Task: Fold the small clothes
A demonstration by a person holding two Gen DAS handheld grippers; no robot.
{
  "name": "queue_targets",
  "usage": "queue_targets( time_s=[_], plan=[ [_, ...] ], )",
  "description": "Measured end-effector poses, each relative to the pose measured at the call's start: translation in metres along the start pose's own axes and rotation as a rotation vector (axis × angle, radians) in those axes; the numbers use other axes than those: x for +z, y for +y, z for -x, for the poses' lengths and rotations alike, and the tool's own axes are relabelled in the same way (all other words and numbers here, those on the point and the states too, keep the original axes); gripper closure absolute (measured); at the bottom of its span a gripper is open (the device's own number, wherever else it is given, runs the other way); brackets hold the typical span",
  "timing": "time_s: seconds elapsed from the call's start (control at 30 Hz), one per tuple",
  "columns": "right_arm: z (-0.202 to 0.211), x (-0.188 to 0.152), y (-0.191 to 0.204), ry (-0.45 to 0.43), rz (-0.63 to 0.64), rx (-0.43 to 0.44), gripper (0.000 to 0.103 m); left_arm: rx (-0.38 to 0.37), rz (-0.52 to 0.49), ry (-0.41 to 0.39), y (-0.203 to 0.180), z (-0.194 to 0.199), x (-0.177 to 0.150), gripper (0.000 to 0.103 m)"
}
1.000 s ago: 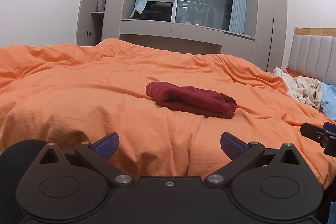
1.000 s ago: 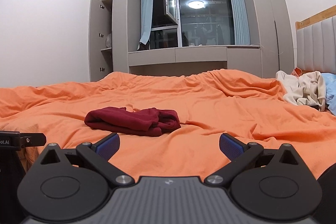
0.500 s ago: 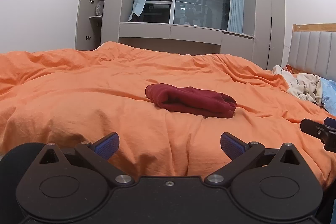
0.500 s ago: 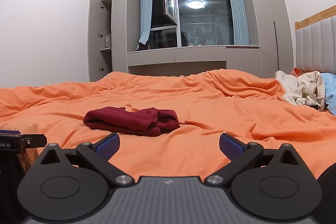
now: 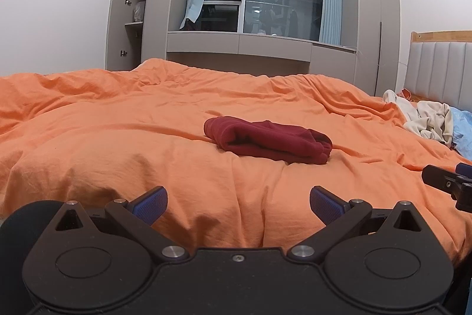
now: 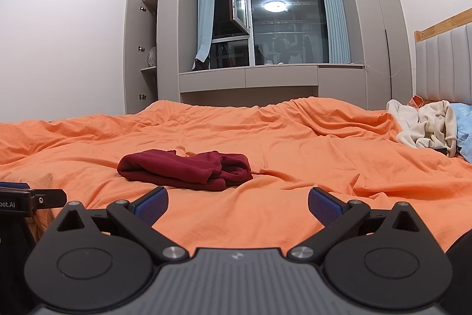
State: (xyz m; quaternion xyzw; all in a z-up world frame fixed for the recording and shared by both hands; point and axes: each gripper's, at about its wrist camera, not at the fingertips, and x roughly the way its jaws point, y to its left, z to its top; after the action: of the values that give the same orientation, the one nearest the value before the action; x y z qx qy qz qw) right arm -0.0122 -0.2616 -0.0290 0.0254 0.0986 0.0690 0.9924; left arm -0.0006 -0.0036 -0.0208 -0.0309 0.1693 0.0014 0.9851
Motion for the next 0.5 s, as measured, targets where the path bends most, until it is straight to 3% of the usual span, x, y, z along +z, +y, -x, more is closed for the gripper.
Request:
queue_targets(
  time_s=[0.5],
  plan=[
    [-0.0003,-0.0002,0.0003,0.001,0.001,0.0,0.0,-0.001,-0.004,0.001,0.0006,-0.0009,-0.0005,0.001]
  ],
)
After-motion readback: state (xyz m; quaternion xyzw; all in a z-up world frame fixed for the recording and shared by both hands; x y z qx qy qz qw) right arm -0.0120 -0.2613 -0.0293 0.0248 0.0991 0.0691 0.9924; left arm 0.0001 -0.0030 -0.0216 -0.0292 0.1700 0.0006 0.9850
